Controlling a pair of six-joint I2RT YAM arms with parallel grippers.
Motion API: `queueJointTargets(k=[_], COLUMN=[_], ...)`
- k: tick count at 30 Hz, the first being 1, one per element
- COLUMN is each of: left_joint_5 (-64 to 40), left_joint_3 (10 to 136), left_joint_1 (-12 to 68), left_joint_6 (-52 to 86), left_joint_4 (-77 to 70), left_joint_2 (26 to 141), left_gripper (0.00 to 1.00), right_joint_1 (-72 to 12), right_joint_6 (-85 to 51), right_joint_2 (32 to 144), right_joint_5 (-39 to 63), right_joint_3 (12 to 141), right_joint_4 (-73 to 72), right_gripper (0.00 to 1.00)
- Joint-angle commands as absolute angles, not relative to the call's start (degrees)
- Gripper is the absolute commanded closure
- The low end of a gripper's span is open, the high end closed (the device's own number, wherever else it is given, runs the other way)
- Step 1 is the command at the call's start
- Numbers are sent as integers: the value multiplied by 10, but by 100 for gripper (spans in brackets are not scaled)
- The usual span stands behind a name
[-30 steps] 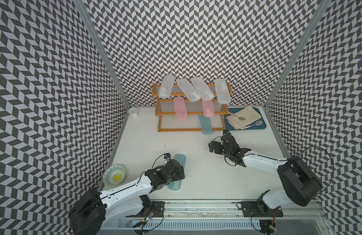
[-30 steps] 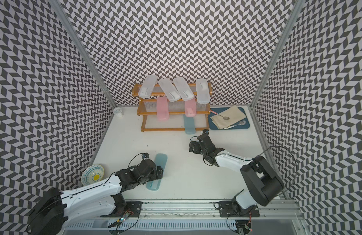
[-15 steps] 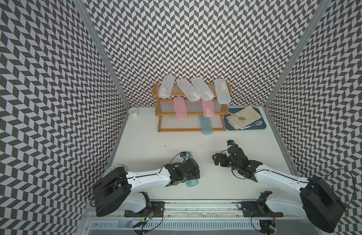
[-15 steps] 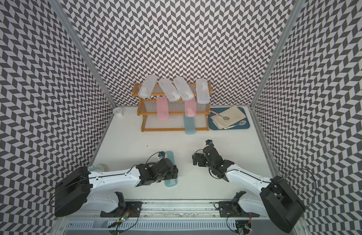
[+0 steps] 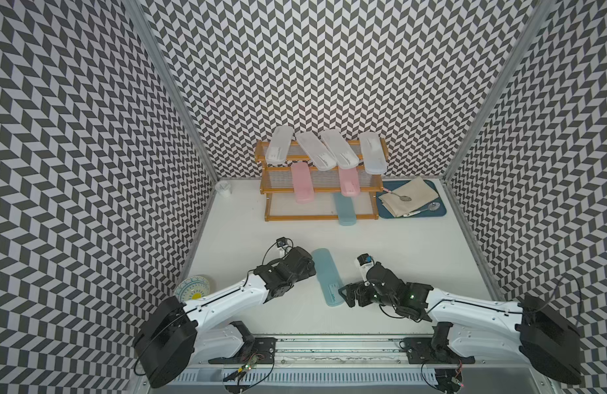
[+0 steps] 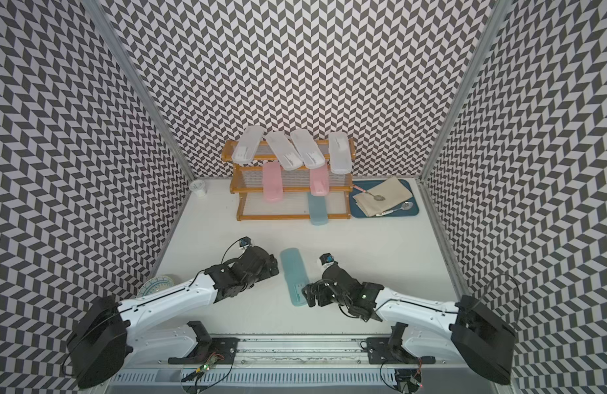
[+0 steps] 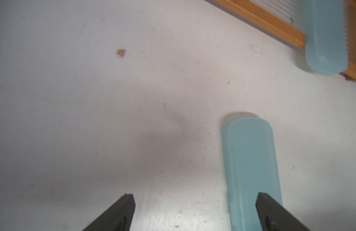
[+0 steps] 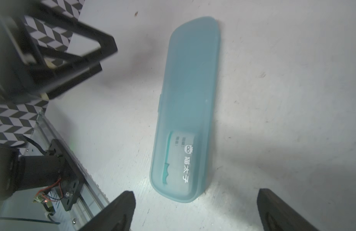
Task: Place the pencil cases on the shelf according to color
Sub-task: Move the pencil case to the center of the board.
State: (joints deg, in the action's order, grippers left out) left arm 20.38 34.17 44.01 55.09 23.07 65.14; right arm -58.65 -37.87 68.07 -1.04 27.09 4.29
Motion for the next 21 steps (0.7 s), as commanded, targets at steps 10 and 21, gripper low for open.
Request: queueJointTargets(k=[10,21], left_joint_5=[144,135], left_joint_3=[305,313], left_joint_1=[301,273], left_joint_6=[470,454], left_joint_4=[220,213], left_joint_2=[581,575], left_gripper=[0,0], right_joint_1=[-704,-749], right_joint_6=[-440,-473], right_joint_2=[803,911], right_joint_5=[-113,-164], right_joint_3=[350,416], right_joint_4=[68,116], right_gripper=[0,0])
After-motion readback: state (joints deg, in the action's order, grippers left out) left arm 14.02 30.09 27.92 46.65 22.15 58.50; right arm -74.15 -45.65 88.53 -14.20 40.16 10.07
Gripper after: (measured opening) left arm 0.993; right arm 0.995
